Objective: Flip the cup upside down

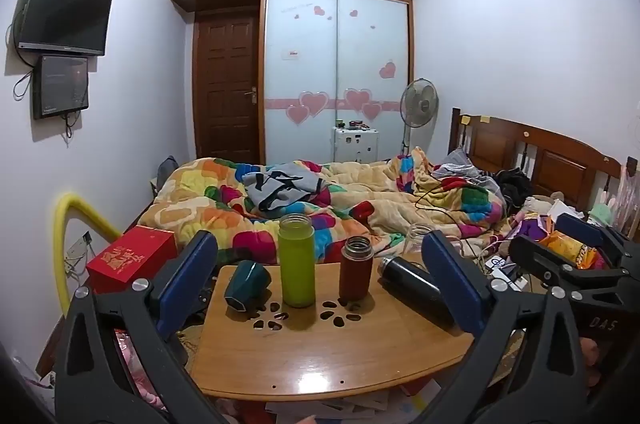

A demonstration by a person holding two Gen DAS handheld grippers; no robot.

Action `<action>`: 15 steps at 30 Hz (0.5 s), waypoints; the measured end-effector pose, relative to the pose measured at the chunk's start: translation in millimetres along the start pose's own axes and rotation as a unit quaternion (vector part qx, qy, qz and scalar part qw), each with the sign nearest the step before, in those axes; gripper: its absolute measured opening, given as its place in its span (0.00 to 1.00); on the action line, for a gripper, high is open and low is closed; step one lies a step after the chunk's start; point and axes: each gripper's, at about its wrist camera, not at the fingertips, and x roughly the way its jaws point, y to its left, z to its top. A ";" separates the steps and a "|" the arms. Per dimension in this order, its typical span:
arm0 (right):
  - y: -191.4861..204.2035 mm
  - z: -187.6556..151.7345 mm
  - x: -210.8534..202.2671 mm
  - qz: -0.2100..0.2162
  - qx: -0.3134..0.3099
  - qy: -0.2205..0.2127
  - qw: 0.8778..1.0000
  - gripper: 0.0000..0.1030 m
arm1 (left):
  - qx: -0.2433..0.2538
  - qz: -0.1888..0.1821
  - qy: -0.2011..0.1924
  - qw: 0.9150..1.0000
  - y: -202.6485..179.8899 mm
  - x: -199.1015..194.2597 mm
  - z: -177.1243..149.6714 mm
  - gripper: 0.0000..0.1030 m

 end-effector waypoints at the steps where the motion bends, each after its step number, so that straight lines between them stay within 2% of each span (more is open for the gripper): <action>1: 0.0 0.0 0.0 0.001 0.000 0.000 1.000 1.00 | 0.000 0.002 0.001 1.000 -0.1 0.2 0.0 1.00; 7: -1.0 0.5 0.9 -0.004 -0.002 0.002 1.000 1.00 | -0.006 0.016 0.008 1.000 -1.3 4.8 1.5 1.00; 8: 3.7 0.1 4.1 -0.004 -0.003 0.002 1.000 1.00 | -0.005 -0.003 -0.003 1.000 -2.0 -4.1 0.7 1.00; 15: 14.9 -1.7 11.3 -0.005 -0.009 -0.001 1.000 1.00 | -0.003 -0.006 0.001 1.000 -0.5 0.5 -0.6 1.00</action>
